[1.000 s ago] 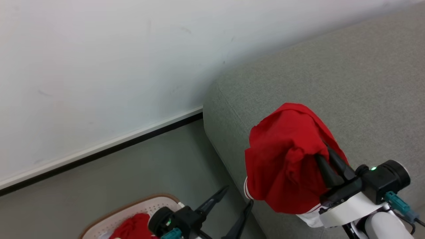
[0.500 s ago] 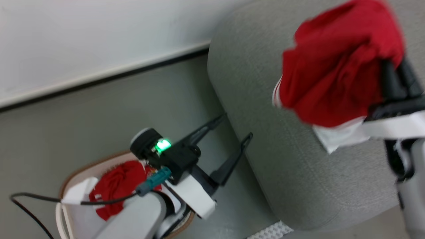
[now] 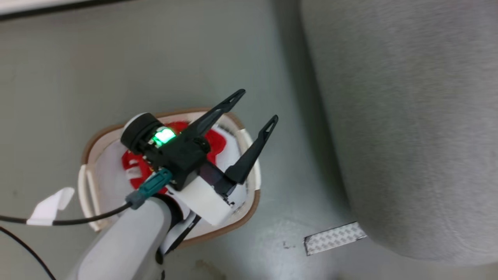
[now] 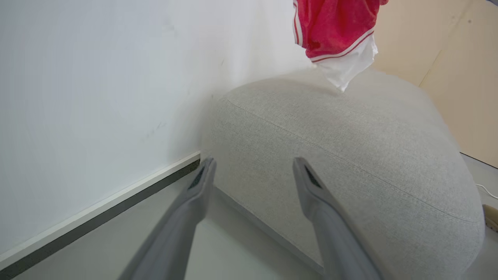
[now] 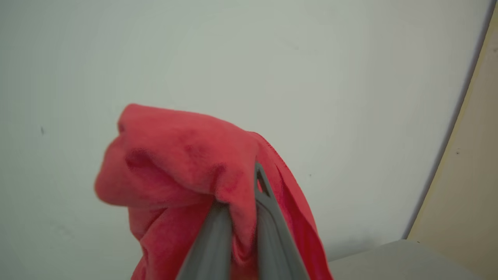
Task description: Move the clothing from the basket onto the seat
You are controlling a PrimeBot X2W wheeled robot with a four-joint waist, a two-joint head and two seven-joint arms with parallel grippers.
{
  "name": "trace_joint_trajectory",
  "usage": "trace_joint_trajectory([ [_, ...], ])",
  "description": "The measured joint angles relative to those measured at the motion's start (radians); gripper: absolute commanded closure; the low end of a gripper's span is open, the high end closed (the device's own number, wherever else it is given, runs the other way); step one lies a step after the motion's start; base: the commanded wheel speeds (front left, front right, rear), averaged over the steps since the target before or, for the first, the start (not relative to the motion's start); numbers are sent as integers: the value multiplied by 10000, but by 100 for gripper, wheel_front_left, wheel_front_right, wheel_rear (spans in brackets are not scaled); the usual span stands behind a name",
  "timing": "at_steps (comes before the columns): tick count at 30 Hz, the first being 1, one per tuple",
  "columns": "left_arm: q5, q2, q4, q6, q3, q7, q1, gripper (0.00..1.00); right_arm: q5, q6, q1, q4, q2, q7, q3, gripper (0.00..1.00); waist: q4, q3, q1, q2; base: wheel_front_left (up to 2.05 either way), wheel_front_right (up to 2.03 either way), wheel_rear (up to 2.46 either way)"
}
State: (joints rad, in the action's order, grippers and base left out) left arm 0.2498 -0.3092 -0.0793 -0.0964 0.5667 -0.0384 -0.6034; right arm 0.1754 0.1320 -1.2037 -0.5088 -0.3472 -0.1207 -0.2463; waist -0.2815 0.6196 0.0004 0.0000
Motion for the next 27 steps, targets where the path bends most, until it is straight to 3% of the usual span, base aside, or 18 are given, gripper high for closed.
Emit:
trace_joint_trajectory([
  [6,105,-182,-209,199,-151,-151,292,0,-813,0,-801,-1244,-433,146,-1220,100,707,590,-1,0,0,0,0],
  [13,146,-234,-571,462,-148,-61,687,0,-1916,0,-306,-3103,167,48,-2754,100,1126,1024,-1,0,0,0,0],
  [18,203,-437,-717,606,-203,23,988,0,-3110,0,53,-3923,228,59,-4180,100,1181,994,-3,0,0,0,0],
  [20,242,-500,-750,681,-303,29,1056,0,-3515,0,55,-4029,376,-100,-4424,49,1156,920,-3,0,0,0,0],
  [21,247,-523,-761,711,-349,27,1089,0,-3779,0,48,-4092,439,-132,-4460,0,1133,873,-3,0,0,0,0],
  [27,378,-535,-635,872,-472,-79,1215,0,-4638,0,142,-4477,639,-255,-4098,0,958,403,-4,0,0,0,0],
])
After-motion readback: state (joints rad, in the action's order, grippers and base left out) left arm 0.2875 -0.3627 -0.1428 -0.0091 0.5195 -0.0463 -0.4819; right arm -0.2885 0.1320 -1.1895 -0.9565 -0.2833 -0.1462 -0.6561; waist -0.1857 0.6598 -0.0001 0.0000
